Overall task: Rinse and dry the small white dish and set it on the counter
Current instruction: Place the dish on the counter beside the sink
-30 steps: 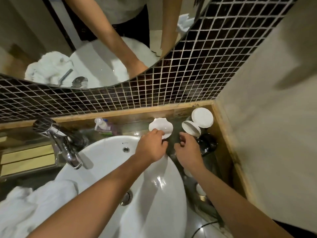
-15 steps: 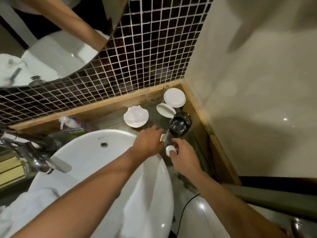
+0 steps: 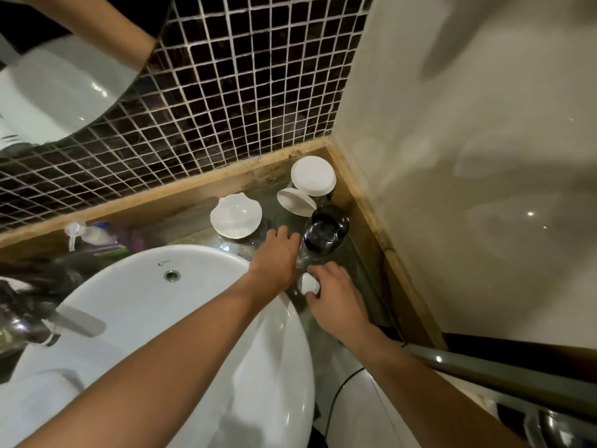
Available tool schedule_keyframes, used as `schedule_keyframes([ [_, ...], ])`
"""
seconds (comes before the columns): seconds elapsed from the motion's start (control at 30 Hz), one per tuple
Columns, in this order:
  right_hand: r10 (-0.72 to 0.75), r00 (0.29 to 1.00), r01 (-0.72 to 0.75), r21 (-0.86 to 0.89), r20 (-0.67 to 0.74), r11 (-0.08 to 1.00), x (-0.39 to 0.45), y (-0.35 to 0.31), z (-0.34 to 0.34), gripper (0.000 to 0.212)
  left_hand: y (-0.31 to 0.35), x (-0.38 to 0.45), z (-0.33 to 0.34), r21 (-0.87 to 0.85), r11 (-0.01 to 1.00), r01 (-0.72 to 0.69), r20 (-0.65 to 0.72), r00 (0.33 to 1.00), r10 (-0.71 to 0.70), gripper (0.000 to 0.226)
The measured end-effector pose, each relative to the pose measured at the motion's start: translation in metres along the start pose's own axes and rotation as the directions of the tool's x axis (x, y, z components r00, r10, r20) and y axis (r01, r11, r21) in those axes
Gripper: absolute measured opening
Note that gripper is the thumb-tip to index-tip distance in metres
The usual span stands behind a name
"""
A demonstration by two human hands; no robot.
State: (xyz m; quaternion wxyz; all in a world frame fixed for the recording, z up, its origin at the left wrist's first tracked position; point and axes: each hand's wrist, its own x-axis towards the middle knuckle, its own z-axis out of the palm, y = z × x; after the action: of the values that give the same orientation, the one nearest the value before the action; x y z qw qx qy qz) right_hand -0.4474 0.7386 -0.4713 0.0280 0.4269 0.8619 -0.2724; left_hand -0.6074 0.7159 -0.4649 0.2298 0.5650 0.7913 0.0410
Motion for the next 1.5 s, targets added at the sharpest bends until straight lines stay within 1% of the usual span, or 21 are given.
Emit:
schedule_keyframes([
  [0.1, -0.024, 0.999, 0.026, -0.057, 0.041, 0.998, 0.001, -0.004, 0.000, 0.050, -0.002, -0.001, 0.000, -0.026, 1.000, 0.000, -0.009, 1.000, 0.000, 0.048],
  [0.2, -0.074, 0.995, 0.084, -0.153, 0.072, 0.985, 0.003, -0.008, -0.001, 0.050, -0.008, -0.002, -0.005, -0.041, 0.999, -0.001, -0.064, 0.998, -0.001, 0.047],
  [0.4, -0.110, 0.988, 0.135, -0.276, 0.105, 0.951, 0.007, -0.012, -0.003, 0.049, -0.024, -0.018, -0.020, -0.078, 0.996, 0.046, -0.132, 0.990, -0.057, 0.048],
  [0.53, -0.099, 0.989, 0.125, -0.257, 0.114, 0.958, 0.011, -0.016, -0.005, 0.050, -0.034, -0.027, -0.028, -0.100, 0.993, 0.058, -0.162, 0.984, -0.073, 0.044],
  [0.8, -0.126, 0.988, 0.140, -0.182, 0.085, 0.973, 0.034, -0.035, -0.004, 0.050, -0.057, -0.037, -0.045, -0.193, 0.973, 0.127, -0.190, 0.968, -0.164, 0.047],
  [1.0, -0.190, 0.978, 0.200, -0.124, 0.090, 0.972, 0.062, -0.060, -0.007, 0.044, -0.082, -0.037, -0.054, -0.193, 0.966, 0.172, -0.204, 0.956, -0.211, 0.045],
  [1.27, -0.254, 0.967, 0.249, -0.153, -0.009, 0.956, 0.111, -0.090, -0.010, 0.048, -0.108, -0.023, -0.053, -0.263, 0.936, 0.234, -0.174, 0.943, -0.285, 0.051],
  [1.4, -0.256, 0.966, 0.247, -0.209, -0.018, 0.946, 0.128, -0.099, -0.011, 0.045, -0.115, -0.014, -0.052, -0.251, 0.943, 0.219, -0.172, 0.949, -0.266, 0.051],
  [1.5, -0.250, 0.968, 0.243, -0.200, -0.012, 0.949, 0.135, -0.106, -0.009, 0.043, -0.117, -0.011, -0.048, -0.225, 0.954, 0.199, -0.197, 0.949, -0.244, 0.047],
])
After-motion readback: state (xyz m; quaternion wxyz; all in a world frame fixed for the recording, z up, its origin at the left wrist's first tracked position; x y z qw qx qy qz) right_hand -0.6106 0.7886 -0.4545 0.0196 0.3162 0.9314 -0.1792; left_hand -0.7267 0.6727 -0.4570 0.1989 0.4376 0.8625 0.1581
